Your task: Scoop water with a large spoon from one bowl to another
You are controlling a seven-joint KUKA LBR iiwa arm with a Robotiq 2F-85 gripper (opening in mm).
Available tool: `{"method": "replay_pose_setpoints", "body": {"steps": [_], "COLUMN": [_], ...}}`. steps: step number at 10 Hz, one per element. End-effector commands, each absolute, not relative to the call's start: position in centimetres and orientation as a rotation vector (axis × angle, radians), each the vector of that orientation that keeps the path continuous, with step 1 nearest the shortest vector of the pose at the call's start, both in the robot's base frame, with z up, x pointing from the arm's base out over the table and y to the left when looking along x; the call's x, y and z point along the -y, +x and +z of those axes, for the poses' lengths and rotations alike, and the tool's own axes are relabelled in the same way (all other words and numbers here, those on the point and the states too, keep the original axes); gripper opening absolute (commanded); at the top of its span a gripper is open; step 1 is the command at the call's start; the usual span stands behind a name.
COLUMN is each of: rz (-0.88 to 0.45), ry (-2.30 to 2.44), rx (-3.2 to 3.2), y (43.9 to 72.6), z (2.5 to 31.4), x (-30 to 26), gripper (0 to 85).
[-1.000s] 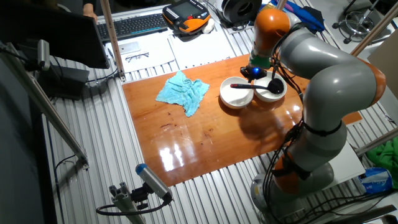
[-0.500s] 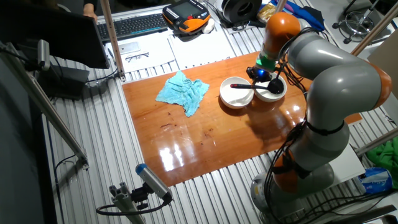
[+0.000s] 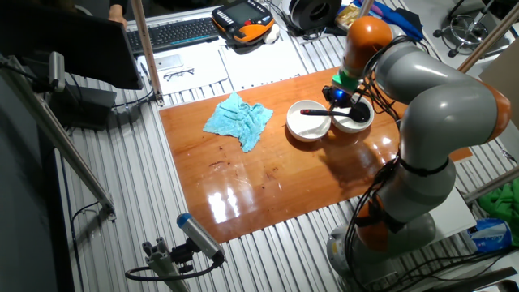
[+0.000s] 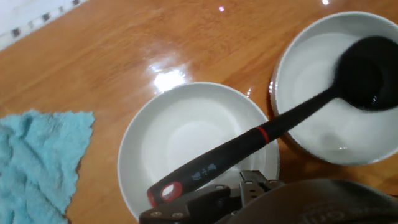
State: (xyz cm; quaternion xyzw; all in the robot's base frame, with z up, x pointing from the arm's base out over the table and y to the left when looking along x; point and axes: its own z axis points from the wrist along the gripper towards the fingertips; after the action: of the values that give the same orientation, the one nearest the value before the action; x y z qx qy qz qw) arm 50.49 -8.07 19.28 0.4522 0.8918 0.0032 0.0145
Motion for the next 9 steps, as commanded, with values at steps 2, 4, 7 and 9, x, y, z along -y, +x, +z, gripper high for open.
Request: {"method": "replay_pose_setpoints", "body": {"steps": [2, 4, 7, 9], "rz": [0.001, -0.005, -0.015, -0.006], "ry": [1.563, 1.572, 1.622, 1.681], "rx": [-2.688, -2.680, -2.640, -2.592], "y": [50.84, 50.88, 51.00, 51.15], "z": [19.23, 19.27, 19.32, 19.49], "x": [7.92, 7.94, 7.88, 7.67], "gripper": [0.0, 0.0, 0.0, 0.0]}}
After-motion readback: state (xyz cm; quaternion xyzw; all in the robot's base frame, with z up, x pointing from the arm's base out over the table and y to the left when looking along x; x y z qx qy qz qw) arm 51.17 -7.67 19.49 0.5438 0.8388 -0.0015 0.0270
